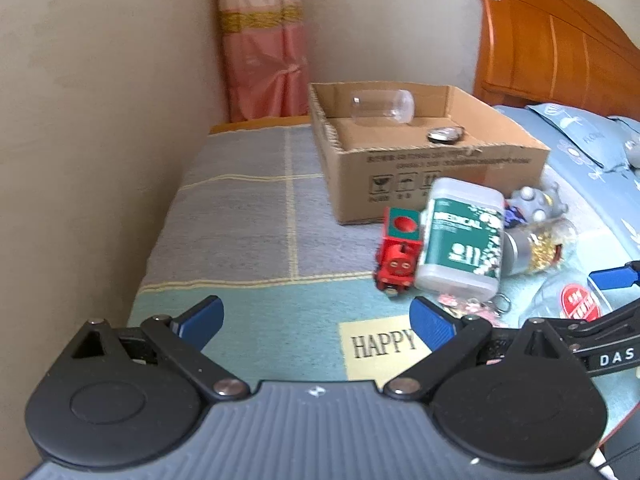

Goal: Organize rigid objects
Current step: 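Withdraw both tools from the box back toward the scattered items, then grasp the pink keychain charm with the left gripper while the right grasps the clear case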

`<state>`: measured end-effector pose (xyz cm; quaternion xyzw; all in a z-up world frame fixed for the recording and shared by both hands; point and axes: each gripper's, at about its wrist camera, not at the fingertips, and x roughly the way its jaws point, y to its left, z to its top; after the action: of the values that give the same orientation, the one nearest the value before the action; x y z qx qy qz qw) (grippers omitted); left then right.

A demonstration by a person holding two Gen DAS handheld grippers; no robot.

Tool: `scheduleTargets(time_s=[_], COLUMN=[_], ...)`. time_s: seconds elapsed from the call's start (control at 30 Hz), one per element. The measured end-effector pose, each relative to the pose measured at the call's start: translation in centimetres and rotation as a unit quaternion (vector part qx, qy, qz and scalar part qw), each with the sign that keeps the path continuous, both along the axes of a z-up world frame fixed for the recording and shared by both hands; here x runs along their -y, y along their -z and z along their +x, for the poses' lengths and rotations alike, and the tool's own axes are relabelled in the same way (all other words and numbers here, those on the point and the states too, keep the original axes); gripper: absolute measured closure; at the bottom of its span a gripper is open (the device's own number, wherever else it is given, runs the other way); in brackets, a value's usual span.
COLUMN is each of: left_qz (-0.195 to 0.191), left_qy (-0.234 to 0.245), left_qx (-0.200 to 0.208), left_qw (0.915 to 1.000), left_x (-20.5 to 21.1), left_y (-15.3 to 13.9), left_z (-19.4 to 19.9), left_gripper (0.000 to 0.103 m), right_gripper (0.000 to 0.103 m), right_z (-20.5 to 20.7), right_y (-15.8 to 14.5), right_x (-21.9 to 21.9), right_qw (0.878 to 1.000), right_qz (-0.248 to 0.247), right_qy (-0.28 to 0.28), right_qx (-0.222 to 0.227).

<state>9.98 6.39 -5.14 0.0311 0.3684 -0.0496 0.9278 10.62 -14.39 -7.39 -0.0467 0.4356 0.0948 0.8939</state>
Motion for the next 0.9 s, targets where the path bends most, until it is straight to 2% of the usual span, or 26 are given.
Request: scheduleTargets(time_s=[0.2, 0.27, 0.37, 0.47, 0.73, 0.9], left_qz=[0.000, -0.002, -0.007, 0.005, 0.015, 0.032], left_qy=[0.044, 0.066, 0.104, 0.123, 0.116, 0.085], left_qx=[-0.011, -0.014, -0.022, -0.035, -0.064, -0.069], left_qw=[0.9990, 0.9977, 0.9943, 0.9917, 0.9911, 0.9935], left_x=[2.1, 3.1, 4.8, 6.1, 5.1, 3.2], left_y=[0.2, 0.3, 0.9, 2.0, 3.4, 3.7], left_z=[0.2, 0.3, 0.6, 1.0, 1.0, 1.1], left_gripper=[0.004, 0.004, 0.004, 0.004, 0.004, 0.003], right_gripper=[0.000, 0.000, 0.000, 0.000, 0.000, 0.000], right_z=[-0.3, -0.5, -0.8, -0.8, -1.0, -1.1], right_y=[1.5, 1.7, 1.8, 1.9, 2.0, 2.2], right_x=[2.5, 3.5, 4.0, 4.1, 4.2, 4.3], right_qw=[0.999, 1.000, 1.000, 1.000, 0.999, 0.999], right_qz=[-0.025, -0.009, -0.010, -0.008, -0.004, -0.003], right_qy=[0.024, 0.023, 0.005, -0.008, -0.020, -0.020], right_qx=[-0.006, -0.002, 0.008, 0.015, 0.029, 0.037])
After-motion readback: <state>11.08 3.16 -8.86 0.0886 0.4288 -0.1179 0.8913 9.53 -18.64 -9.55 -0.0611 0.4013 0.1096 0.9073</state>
